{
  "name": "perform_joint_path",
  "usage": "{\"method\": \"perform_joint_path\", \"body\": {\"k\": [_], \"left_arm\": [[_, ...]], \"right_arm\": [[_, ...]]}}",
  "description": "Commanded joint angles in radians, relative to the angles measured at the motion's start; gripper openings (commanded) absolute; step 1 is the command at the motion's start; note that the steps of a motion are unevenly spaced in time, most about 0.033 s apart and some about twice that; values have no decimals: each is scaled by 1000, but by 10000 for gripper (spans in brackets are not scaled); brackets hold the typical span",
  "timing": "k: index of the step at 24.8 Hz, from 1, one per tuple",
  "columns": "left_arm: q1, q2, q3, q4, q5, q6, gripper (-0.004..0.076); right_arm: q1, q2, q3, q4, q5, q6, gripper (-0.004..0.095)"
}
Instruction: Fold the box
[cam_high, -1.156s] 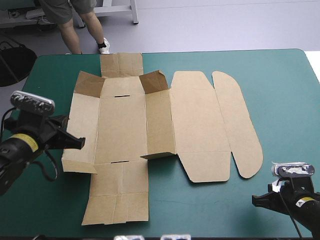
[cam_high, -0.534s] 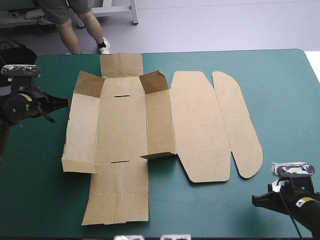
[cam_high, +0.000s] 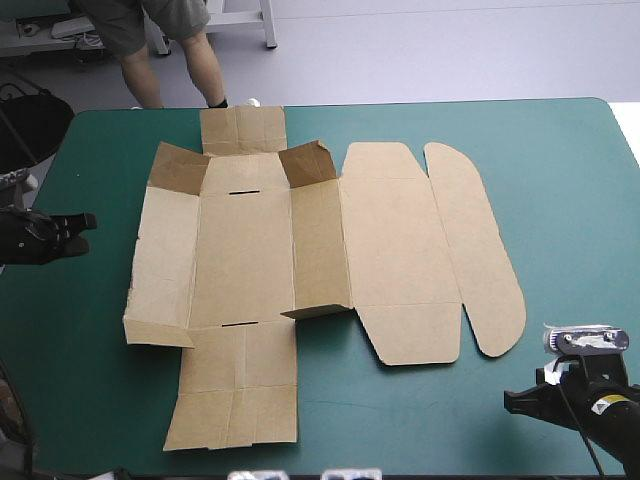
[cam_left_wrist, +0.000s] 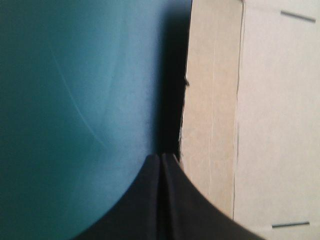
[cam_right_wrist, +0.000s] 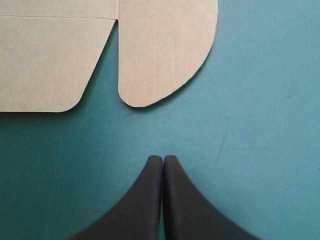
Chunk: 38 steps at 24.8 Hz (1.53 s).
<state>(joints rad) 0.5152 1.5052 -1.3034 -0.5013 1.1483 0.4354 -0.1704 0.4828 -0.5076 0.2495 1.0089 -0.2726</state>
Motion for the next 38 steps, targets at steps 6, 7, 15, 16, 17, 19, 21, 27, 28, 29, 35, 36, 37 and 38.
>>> {"method": "perform_joint_path", "body": {"k": [6, 7, 15, 16, 17, 19, 21, 27, 28, 29, 35, 36, 37, 38], "left_arm": [[4, 99, -31, -73, 134, 58, -8], [4, 102, -31, -73, 134, 58, -8], [2, 102, -13, -110, 143, 58, 429], [2, 102, -4, -110, 143, 48, 468], [2, 104, 20, -116, 143, 17, 475], [2, 106, 70, -173, 147, 43, 473], [2, 106, 129, -226, 130, 88, 473], [-8, 106, 207, -241, 105, 96, 473], [-20, 106, 212, -244, 105, 96, 473], [-35, 106, 219, -250, 101, 96, 473], [-170, 106, 219, -237, 25, 96, 417], [-189, 108, 219, -237, 8, 96, 395], [-213, 111, 219, -237, -19, 96, 368], [-231, 117, 219, -237, -41, 96, 338]], "right_arm": [[0, 10, -26, 15, -45, -4, -13], [0, 10, -26, 15, -45, -4, -13], [0, 10, -26, 15, -45, -4, -13], [0, 10, -26, 15, -45, -4, -13], [0, 10, -26, 15, -45, -4, -13], [0, 10, -26, 15, -45, -4, -13], [0, 10, -26, 15, -45, -4, -13], [0, 10, -26, 15, -45, -4, -13], [0, 10, -26, 15, -45, -4, -13], [0, 10, -26, 15, -45, -4, -13], [0, 10, -26, 15, -45, -4, -13], [0, 10, -26, 15, -45, -4, -13], [0, 10, -26, 15, -45, -4, -13], [0, 10, -26, 15, -45, -4, -13]]}}
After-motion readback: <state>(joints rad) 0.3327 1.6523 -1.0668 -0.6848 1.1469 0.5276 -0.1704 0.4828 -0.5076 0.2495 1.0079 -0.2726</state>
